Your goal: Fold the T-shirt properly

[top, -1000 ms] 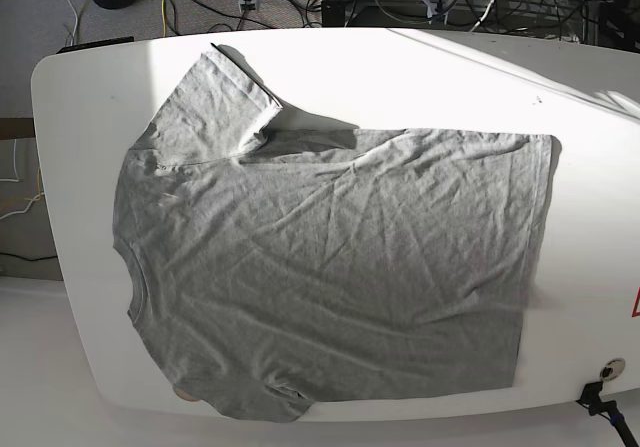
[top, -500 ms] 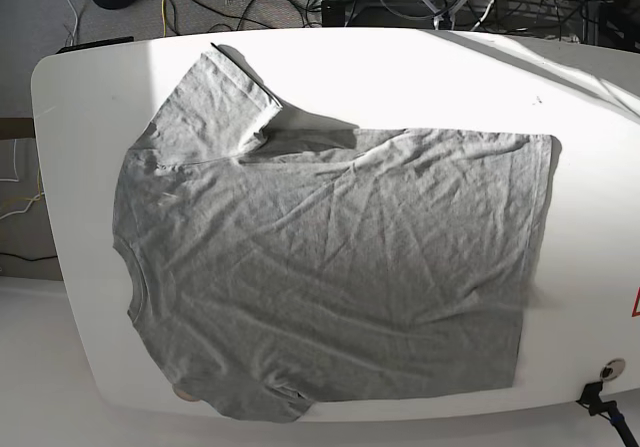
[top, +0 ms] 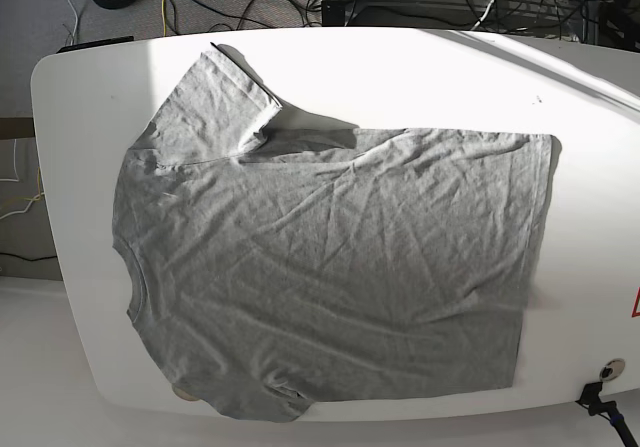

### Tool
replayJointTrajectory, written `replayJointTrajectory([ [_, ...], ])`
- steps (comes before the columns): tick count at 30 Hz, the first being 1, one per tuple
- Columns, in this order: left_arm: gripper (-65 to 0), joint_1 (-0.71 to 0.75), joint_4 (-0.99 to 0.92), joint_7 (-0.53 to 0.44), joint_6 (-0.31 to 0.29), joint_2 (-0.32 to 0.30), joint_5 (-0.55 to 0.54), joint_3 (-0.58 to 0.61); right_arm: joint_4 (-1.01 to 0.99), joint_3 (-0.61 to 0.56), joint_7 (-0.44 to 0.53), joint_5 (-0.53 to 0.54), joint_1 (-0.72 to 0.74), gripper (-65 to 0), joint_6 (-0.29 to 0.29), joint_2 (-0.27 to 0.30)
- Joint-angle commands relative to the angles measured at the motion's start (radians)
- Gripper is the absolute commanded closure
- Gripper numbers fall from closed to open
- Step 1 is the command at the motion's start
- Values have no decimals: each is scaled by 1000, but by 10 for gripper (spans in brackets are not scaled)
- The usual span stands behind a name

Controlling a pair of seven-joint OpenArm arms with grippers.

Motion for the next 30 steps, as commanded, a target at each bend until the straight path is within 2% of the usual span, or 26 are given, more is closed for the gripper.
replayJointTrajectory([
  [1, -14, 9, 4, 2, 7, -3, 2, 0, -19, 1, -20, -2, -20, -3, -18, 17],
  [10, -14, 15, 4, -4, 7, -8, 2, 0, -10, 1, 23, -3, -46, -3, -18, 17],
  [13, -14, 26, 7, -12, 7, -8, 0, -2, 56, 1, 23, -3, -87, -3, -18, 17],
  [16, -14, 51, 11, -81, 7, -8, 0, -2, 122, 1, 23, -3, -127, -3, -18, 17],
  [22, -14, 83, 16, -90, 7, -8, -3, -5, 262, 5, 23, -3, -214, -3, -18, 20],
  [30, -14, 226, 242, -90, 7, -25, -3, -6, 454, 6, 23, -3, -343, -3, -18, 25],
])
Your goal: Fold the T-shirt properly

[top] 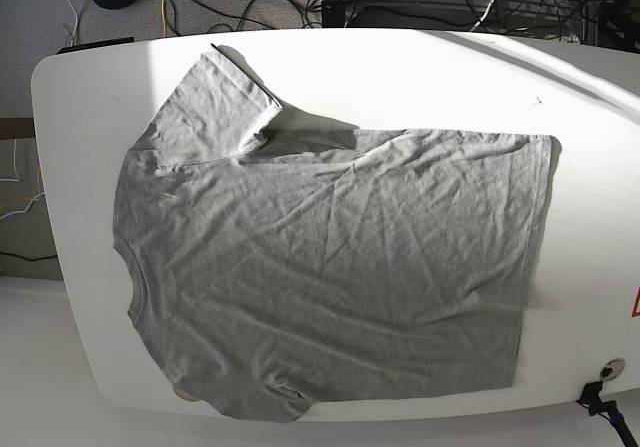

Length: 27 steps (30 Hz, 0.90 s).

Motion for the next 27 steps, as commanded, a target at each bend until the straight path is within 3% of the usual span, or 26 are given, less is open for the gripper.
replayJointTrajectory([
  [1, -14, 38, 40, -7, 2, -8, 1, -3, 53, 2, 15, 0, -36, -3, 1, 10],
  [15, -14, 326, 466, -4, 1, -9, -1, -59, 400, 4, 10, 5, -274, -3, 1, 65],
  [27, -12, 536, 882, -2, 1, -8, 1, -59, 770, 4, 7, 2, -490, -3, 1, 67],
])
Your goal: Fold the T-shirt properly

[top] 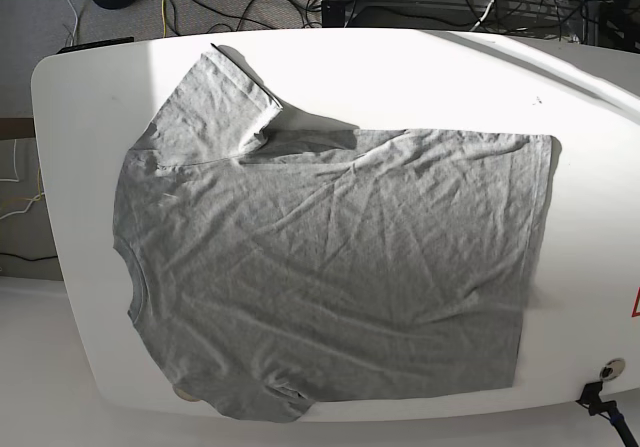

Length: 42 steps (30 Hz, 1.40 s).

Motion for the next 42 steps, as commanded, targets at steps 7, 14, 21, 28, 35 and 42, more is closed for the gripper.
replayJointTrajectory([
  [7, -12, 137, 256, -10, 4, -2, 1, -1, 204, 32, -2, 4, -114, -1, 2, 6],
  [14, -14, 169, 404, -10, 4, 0, -2, -1, 419, 58, -113, 5, -131, -1, 3, 6],
  [21, -14, 162, 477, -12, 4, -2, -44, -15, 479, 55, -90, 18, -112, -1, 3, 6],
  [28, -15, 34, 480, -12, 4, -74, -232, -43, 479, 56, -47, 202, -25, -6, 3, 57],
  [35, -141, -78, 479, -10, 4, -166, -412, -44, 480, 56, -47, 412, 81, -9, 3, 121],
  [42, -296, -138, 482, -10, 4, -166, -413, -52, 477, 87, -125, 728, 204, -142, -6, 204],
])
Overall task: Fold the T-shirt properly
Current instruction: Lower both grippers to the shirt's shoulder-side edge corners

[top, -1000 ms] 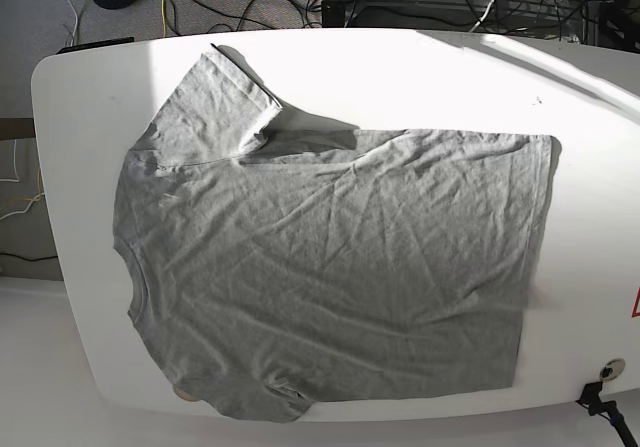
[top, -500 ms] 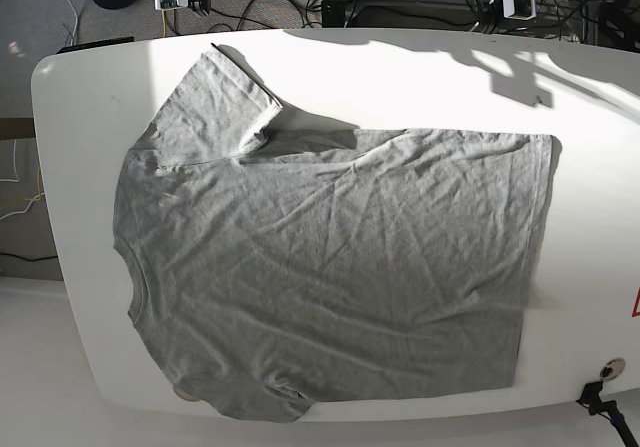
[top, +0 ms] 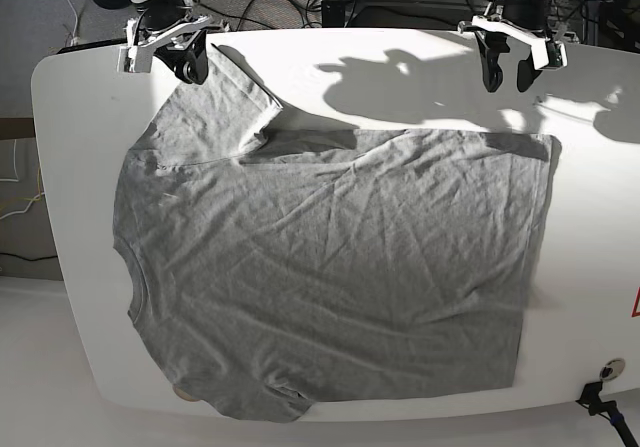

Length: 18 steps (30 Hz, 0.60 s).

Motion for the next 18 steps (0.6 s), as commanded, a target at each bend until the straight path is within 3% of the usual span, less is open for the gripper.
replayJointTrajectory([
  [1, -296, -5, 19, -28, -4, -5, -5, -4, 17, 47, -4, 98, 6, -175, 12, 8],
  [5, -299, -35, 18, -28, -4, -5, -5, -6, -8, 119, -123, 305, 51, -275, 13, 8],
  [10, -301, -69, 18, -11, -4, -5, -7, -6, -34, 220, -291, 538, 60, -314, 13, 2],
  [14, -301, -106, 18, 37, -4, -5, -7, -20, -85, 245, -370, 637, 58, -314, 9, 2],
  [18, -301, -126, 16, 37, -4, -5, -14, -55, -177, 242, -401, 652, 58, -311, 12, 2],
])
